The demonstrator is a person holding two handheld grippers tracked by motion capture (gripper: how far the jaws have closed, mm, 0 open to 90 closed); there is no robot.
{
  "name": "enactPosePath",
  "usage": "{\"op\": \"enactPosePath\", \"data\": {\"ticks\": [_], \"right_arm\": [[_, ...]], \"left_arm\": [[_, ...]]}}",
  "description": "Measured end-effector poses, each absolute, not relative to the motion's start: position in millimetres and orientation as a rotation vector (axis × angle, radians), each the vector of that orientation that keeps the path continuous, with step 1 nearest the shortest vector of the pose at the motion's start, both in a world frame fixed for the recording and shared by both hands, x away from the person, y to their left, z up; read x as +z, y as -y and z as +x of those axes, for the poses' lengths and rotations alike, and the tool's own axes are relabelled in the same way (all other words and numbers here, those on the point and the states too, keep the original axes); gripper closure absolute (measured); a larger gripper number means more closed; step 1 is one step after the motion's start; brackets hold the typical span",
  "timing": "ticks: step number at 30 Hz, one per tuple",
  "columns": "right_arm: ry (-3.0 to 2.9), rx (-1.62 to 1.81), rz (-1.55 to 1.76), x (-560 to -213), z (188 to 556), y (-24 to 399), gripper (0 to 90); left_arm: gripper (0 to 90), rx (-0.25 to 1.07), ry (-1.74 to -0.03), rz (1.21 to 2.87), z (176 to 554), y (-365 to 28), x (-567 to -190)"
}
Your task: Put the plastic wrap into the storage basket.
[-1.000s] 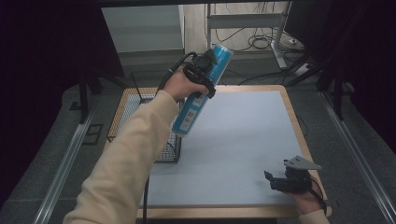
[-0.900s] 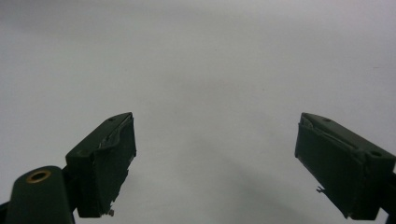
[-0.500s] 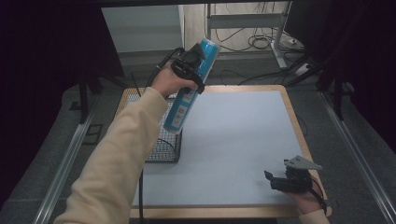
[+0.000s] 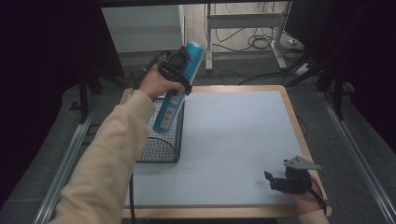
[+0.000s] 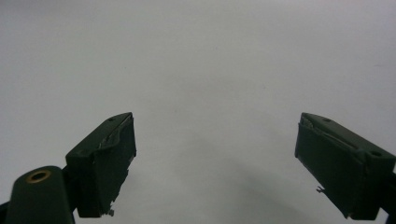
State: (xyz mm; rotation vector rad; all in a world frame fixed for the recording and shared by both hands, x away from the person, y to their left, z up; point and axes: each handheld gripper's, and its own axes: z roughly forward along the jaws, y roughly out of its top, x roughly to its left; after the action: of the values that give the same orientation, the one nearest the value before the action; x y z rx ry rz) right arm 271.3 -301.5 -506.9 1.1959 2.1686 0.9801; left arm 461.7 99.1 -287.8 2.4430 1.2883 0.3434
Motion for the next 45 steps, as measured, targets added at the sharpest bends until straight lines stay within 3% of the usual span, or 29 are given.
{"op": "enactPosePath", "data": {"ticks": [13, 45], "right_arm": [[-2.174, 0.971, 1.197, -508, 271, 301, 12.7], [-2.178, 0.963, 1.202, -511, 272, 300, 12.7]], "left_arm": [[31.5, 0.383, -1.338, 2.441, 465, -122, -307], [31.5, 0.271, -1.459, 2.464, 491, -146, -382]]}}
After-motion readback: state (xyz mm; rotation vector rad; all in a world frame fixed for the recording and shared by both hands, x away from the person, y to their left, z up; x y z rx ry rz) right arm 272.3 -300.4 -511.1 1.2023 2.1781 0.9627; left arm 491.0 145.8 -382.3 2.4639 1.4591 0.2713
